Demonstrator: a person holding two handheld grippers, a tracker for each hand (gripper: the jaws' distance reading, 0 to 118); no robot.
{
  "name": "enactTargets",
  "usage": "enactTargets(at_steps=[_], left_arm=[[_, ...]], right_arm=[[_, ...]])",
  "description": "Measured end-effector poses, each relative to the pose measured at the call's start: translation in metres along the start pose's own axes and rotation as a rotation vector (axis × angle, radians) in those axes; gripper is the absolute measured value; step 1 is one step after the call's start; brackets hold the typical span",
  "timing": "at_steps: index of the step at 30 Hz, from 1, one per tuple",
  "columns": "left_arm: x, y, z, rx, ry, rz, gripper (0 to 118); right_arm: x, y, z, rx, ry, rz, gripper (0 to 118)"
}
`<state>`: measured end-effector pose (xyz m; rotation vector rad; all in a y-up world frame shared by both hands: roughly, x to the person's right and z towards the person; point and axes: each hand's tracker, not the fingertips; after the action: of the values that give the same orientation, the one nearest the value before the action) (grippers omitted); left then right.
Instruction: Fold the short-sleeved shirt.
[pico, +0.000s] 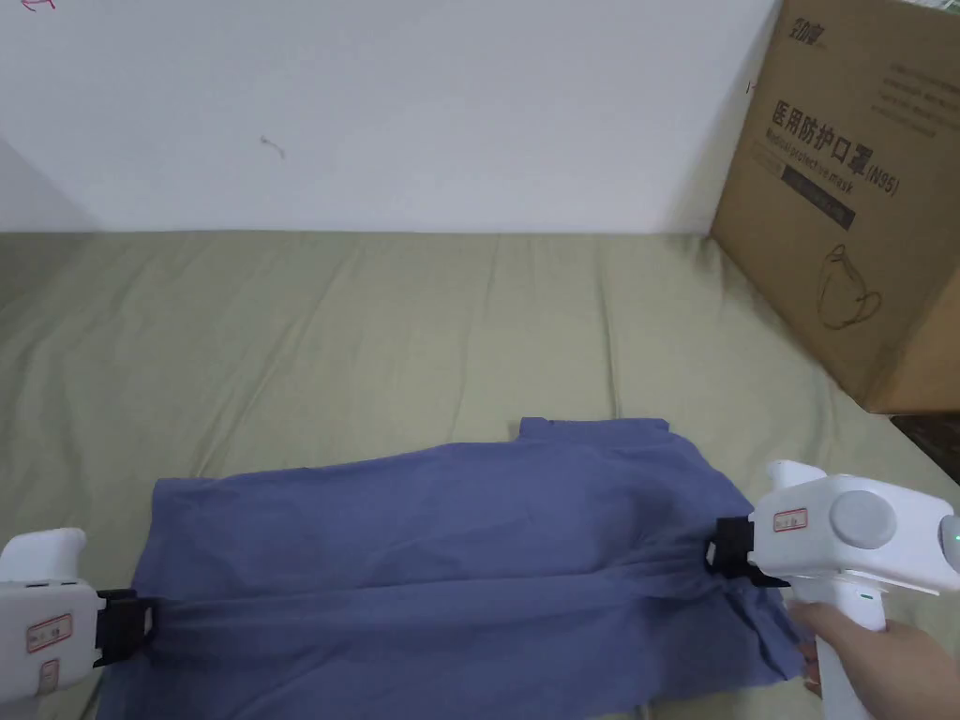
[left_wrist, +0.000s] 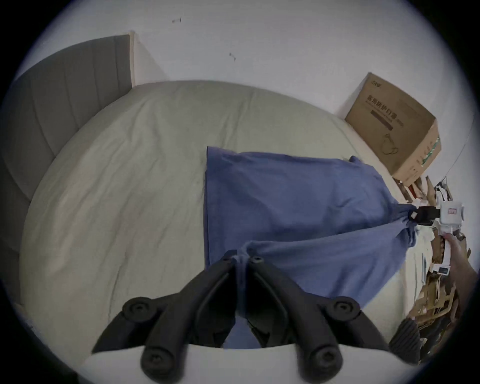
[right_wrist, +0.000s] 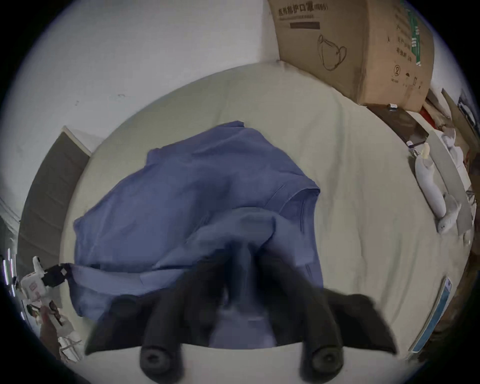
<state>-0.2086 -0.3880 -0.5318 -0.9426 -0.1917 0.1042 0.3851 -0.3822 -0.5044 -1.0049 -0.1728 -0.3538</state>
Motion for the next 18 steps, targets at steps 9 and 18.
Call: enactTargets(at_steps=[9, 18], left_arm=[[-0.008, -0.02, 0.075, 0.222, -0.128, 0.182, 95], [0.035, -0.077, 0.176, 0.383, -0.137, 0.115, 0]], right_arm=[[0.007, -0.046, 0.078, 0.27, -0.027, -0.008, 94], [-0.041, -0.139, 0.196, 0.568, 0.169, 0.091, 0]])
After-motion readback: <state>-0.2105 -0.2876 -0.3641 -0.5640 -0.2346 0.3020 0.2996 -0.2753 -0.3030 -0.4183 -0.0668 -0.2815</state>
